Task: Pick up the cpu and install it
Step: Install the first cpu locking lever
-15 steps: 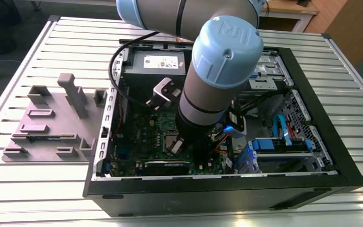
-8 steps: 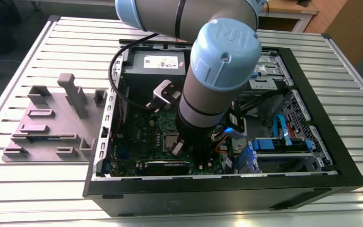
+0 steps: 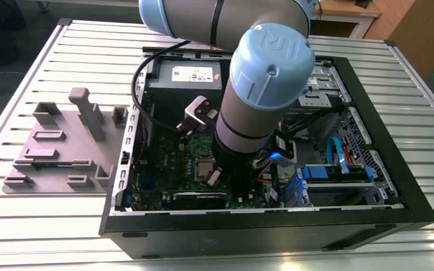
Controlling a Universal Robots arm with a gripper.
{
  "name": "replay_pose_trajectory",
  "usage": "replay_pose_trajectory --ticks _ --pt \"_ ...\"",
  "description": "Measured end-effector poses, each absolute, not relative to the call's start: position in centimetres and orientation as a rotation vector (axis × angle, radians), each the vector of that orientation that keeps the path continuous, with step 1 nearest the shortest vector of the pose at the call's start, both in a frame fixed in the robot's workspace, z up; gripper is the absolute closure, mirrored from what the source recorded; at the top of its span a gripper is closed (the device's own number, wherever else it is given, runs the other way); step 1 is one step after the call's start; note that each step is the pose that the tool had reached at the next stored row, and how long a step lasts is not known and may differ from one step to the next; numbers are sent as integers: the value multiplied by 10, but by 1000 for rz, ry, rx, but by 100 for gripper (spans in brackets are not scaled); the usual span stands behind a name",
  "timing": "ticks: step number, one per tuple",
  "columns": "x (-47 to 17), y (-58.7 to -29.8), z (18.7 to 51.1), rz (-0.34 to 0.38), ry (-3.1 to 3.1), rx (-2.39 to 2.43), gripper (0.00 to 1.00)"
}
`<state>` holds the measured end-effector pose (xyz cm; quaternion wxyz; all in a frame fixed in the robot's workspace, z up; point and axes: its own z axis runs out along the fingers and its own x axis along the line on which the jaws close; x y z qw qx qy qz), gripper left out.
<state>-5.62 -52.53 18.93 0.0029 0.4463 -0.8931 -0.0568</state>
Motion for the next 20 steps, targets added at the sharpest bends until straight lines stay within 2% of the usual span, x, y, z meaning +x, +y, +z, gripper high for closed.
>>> replay_pose_trajectory --ticks 20 --pt "-56 -531 188 -183 -2807 1408 89"
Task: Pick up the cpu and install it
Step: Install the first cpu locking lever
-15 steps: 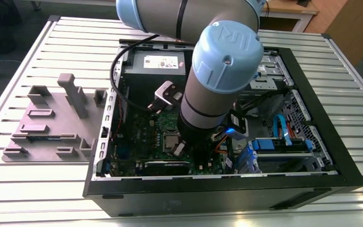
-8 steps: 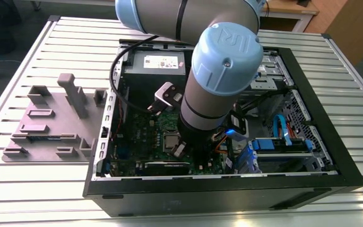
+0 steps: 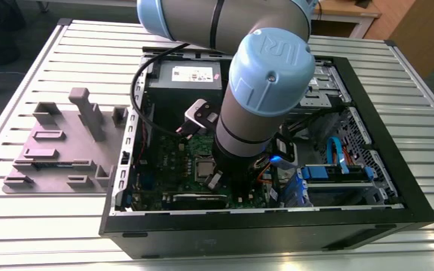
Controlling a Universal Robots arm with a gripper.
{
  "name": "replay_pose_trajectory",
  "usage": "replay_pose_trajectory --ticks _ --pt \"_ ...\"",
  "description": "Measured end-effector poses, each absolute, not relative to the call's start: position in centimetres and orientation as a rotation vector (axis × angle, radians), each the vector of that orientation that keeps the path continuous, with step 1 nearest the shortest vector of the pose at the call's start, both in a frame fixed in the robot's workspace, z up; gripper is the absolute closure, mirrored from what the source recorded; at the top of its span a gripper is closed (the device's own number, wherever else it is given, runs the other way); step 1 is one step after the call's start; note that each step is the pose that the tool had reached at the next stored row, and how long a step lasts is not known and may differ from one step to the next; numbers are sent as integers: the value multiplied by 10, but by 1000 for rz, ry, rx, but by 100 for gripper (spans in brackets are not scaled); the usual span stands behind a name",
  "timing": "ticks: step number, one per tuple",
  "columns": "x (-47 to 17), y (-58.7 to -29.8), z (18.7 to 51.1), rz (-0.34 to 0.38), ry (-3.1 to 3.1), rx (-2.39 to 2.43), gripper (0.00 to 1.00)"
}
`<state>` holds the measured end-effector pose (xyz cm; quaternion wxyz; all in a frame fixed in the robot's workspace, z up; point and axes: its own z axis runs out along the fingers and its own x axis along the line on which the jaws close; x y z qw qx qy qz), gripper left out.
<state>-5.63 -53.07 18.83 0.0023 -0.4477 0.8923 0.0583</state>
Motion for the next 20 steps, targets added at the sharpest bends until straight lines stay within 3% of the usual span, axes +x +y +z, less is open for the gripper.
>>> replay_pose_trajectory --ticks 20 --pt "-52 -530 191 189 2790 -1416 89"
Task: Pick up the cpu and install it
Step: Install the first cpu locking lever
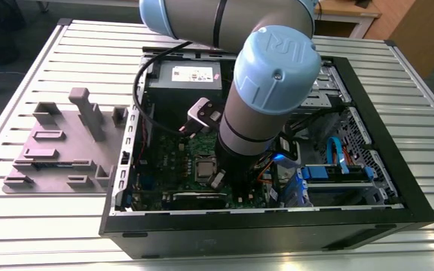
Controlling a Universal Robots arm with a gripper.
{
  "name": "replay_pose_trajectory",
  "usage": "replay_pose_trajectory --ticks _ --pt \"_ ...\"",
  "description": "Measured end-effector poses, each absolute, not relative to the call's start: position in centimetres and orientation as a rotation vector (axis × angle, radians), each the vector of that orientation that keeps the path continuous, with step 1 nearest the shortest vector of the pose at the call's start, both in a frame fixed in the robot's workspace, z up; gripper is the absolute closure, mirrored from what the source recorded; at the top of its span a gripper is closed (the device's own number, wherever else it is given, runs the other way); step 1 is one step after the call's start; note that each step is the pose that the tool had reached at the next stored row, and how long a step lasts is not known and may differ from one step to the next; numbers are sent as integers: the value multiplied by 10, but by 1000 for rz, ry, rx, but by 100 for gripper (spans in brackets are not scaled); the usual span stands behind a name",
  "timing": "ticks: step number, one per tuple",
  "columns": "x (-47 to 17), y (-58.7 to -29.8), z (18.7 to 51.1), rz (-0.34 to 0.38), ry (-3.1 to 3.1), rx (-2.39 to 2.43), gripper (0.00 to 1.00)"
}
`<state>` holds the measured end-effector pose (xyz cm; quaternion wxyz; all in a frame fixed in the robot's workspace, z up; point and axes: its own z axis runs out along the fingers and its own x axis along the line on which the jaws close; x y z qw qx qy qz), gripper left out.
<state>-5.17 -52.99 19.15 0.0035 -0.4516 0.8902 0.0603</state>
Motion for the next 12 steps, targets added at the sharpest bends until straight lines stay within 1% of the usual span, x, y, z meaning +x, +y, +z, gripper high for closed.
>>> replay_pose_trajectory --ticks 4,12 --pt "-52 -530 192 189 2789 -1415 89" --pt "-52 -528 202 188 2789 -1415 89"
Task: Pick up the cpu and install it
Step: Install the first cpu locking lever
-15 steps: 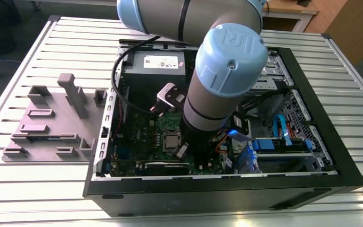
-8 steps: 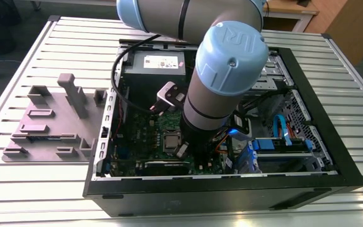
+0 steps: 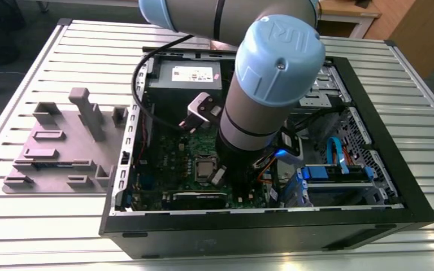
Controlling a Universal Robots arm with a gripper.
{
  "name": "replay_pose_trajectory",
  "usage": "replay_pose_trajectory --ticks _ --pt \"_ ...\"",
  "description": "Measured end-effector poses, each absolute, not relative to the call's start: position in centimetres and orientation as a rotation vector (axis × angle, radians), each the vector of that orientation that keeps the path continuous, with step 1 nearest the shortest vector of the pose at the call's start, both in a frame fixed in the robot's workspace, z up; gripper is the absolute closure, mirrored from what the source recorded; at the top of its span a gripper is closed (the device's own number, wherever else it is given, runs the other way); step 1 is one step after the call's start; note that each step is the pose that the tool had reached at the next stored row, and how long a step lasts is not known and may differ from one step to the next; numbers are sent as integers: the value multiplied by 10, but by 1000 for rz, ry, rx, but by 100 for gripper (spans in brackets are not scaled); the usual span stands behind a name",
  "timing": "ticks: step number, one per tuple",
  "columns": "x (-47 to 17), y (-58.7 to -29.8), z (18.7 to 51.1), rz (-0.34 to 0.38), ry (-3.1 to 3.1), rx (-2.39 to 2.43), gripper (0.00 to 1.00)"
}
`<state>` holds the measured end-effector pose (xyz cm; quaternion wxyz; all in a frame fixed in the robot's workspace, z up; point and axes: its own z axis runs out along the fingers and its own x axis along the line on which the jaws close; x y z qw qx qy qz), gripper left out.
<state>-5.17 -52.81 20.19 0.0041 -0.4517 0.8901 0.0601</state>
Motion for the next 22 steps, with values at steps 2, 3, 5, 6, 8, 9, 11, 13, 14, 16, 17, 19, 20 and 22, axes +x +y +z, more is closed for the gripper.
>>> replay_pose_trajectory --ticks 2,3,5,6,8,9,11,13,14,16,17,19,20,22 --pt "-52 -526 202 188 2789 -1415 89" --pt "-52 -525 202 188 2789 -1415 89" --pt "-52 -522 201 188 2789 -1415 89" --pt "-52 -521 201 188 2789 -1415 89" --pt "-53 -519 201 189 2789 -1415 89" --pt "-55 -519 201 189 2789 -1415 89" --pt "-57 -518 201 188 2789 -1416 89" --pt "-60 -517 201 187 2789 -1415 89" --pt "-61 -517 201 187 2789 -1415 89" --pt "-61 -517 202 187 2790 -1416 89" --pt "-61 -517 203 186 2790 -1416 89" --pt "-61 -517 206 185 2790 -1416 89" --pt "-61 -517 208 184 2790 -1416 89" --pt "-61 -516 211 183 2791 -1416 89"
